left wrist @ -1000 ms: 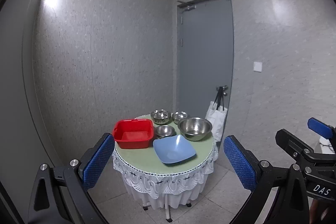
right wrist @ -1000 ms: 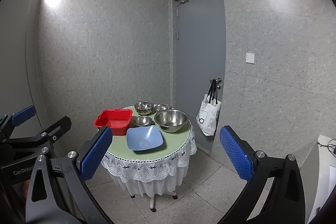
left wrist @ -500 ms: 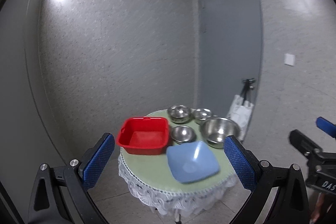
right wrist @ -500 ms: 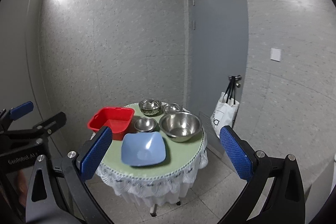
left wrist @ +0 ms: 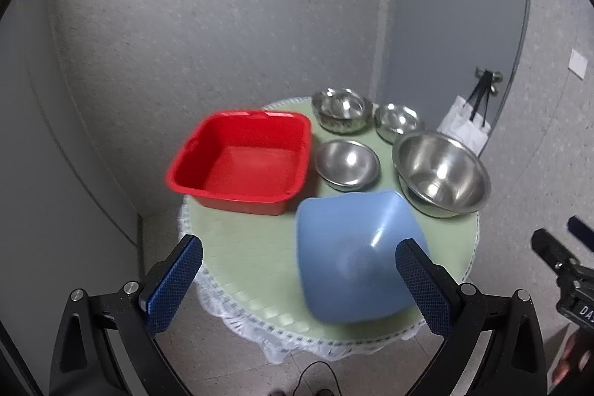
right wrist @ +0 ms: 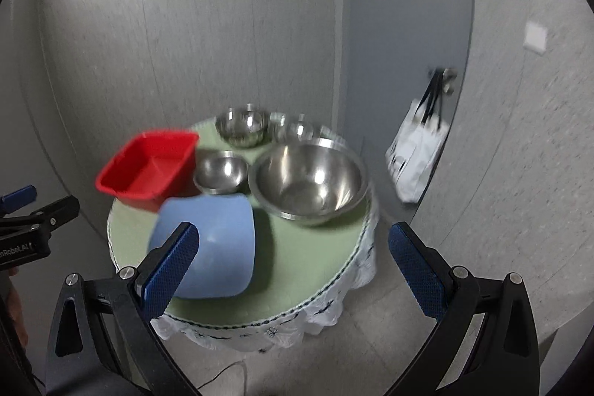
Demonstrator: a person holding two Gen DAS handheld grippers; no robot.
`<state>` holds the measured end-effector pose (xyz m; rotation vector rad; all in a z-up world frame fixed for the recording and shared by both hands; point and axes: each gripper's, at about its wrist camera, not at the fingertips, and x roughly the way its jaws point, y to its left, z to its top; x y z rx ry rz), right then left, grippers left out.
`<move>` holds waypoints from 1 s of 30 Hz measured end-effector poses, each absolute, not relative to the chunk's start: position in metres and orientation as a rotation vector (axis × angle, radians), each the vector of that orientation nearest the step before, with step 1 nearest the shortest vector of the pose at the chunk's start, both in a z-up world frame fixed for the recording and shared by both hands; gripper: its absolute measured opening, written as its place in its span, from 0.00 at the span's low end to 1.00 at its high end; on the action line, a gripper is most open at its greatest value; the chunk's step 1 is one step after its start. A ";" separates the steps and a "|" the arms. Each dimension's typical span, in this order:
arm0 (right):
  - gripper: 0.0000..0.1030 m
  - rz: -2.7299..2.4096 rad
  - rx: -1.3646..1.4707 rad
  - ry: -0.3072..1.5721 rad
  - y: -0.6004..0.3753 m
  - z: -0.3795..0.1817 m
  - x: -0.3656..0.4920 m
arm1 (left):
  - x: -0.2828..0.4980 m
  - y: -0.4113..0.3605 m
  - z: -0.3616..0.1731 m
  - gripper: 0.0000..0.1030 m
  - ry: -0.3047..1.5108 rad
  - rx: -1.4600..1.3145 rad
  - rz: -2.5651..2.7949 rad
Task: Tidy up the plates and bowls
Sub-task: 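Reach the right tool to the large steel bowl and grasp its rim, then lift the large steel bowl with the right tool into the red basin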
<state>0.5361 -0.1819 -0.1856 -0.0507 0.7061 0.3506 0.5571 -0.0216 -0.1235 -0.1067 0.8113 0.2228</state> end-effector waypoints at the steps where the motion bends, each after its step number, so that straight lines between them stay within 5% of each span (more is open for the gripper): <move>1: 1.00 0.350 -0.031 0.733 -0.182 -0.195 0.546 | 0.572 -0.022 -0.128 0.99 0.832 -0.111 0.211; 17: 0.98 0.075 0.214 0.951 -0.213 -0.271 0.710 | 0.877 -0.051 -0.221 0.92 0.976 0.011 -0.065; 23: 0.70 0.025 0.280 1.084 -0.218 -0.313 0.750 | 0.945 -0.058 -0.275 0.62 1.109 0.039 -0.129; 27: 0.36 0.048 0.328 1.122 -0.220 -0.327 0.757 | 0.964 -0.057 -0.296 0.38 1.145 0.039 -0.184; 29: 0.26 0.081 0.340 1.119 -0.218 -0.326 0.757 | 0.963 -0.059 -0.295 0.27 1.141 0.042 -0.200; 30: 0.18 0.101 0.337 1.116 -0.215 -0.324 0.758 | 0.964 -0.060 -0.295 0.14 1.140 0.036 -0.221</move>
